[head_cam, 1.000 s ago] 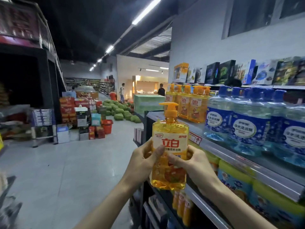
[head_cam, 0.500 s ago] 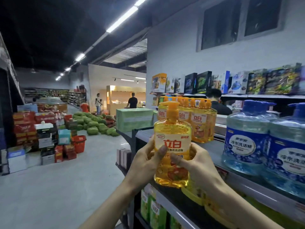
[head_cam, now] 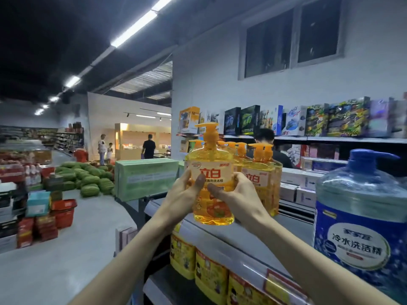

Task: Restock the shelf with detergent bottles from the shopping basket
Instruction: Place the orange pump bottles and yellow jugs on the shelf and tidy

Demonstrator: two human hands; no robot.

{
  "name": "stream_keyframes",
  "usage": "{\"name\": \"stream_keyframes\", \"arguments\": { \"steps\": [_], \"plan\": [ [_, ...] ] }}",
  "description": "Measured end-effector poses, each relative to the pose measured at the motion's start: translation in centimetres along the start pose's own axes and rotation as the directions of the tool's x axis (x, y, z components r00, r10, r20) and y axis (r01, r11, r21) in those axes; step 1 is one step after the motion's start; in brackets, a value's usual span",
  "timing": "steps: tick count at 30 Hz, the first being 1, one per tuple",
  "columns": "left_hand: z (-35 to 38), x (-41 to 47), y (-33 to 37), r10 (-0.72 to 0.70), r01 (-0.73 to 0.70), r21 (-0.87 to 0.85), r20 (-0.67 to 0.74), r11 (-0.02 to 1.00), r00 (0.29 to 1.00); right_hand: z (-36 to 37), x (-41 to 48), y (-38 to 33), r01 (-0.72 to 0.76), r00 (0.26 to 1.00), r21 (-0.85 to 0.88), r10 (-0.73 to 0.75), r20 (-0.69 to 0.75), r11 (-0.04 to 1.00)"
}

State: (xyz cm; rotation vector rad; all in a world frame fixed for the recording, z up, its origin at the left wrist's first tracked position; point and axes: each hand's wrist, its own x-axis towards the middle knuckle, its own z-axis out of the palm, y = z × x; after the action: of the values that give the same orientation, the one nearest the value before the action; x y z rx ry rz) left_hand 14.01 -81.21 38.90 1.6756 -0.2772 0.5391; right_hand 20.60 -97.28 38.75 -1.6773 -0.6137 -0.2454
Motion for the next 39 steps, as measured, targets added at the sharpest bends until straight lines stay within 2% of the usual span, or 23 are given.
{"name": "stream_keyframes", "arguments": {
  "steps": [3, 7, 12, 20, 22, 25, 28, 32, 39],
  "plan": [
    [-0.3, 2.7, -2.6, -0.030, 0.030, -0.017, -0.003, 0.999, 1.000, 0.5, 2.6, 1.9, -0.019, 1.000, -0.081, 0.018, -0.011, 0.997],
    [-1.3, 5.4, -5.1, -0.074, 0.072, 0.022, 0.097, 0.997, 0.993, 0.6, 4.6, 4.7, -0.025, 1.000, -0.191, 0.027, 0.011, 0.981],
    [-2.1, 8.3, -7.2, -0.079, 0.066, 0.070, 0.194, 0.995, 0.978, 0.7, 5.7, 6.2, -0.017, 0.999, -0.245, 0.028, 0.040, 0.969],
    [-3.6, 10.4, -9.0, -0.091, 0.089, 0.025, 0.371, 0.996, 0.924, 1.6, 6.0, 6.0, -0.104, 0.993, -0.398, 0.074, -0.090, 0.911],
    [-4.3, 10.4, -8.7, -0.121, 0.099, 0.074, 0.412, 0.992, 0.903, 2.1, 5.2, 5.0, -0.122, 0.991, -0.457, 0.085, -0.100, 0.881],
    [-5.7, 10.0, -9.1, -0.114, 0.014, 0.229, 0.430, 0.973, 0.895, 2.4, 4.2, 4.2, -0.166, 0.986, -0.551, 0.153, -0.070, 0.817],
    [-7.1, 9.8, -9.9, -0.118, -0.071, 0.353, 0.486, 0.933, 0.866, 2.8, 3.5, 4.2, -0.252, 0.967, -0.581, 0.217, -0.131, 0.774],
    [-7.9, 10.3, -11.4, -0.081, -0.136, 0.360, 0.527, 0.923, 0.846, 3.6, 3.6, 4.6, -0.330, 0.940, -0.612, 0.190, -0.284, 0.719],
    [-8.0, 10.8, -13.0, -0.008, -0.231, 0.369, 0.545, 0.900, 0.839, 5.2, 4.1, 3.9, -0.341, 0.934, -0.632, 0.175, -0.312, 0.696]
  ]
}}
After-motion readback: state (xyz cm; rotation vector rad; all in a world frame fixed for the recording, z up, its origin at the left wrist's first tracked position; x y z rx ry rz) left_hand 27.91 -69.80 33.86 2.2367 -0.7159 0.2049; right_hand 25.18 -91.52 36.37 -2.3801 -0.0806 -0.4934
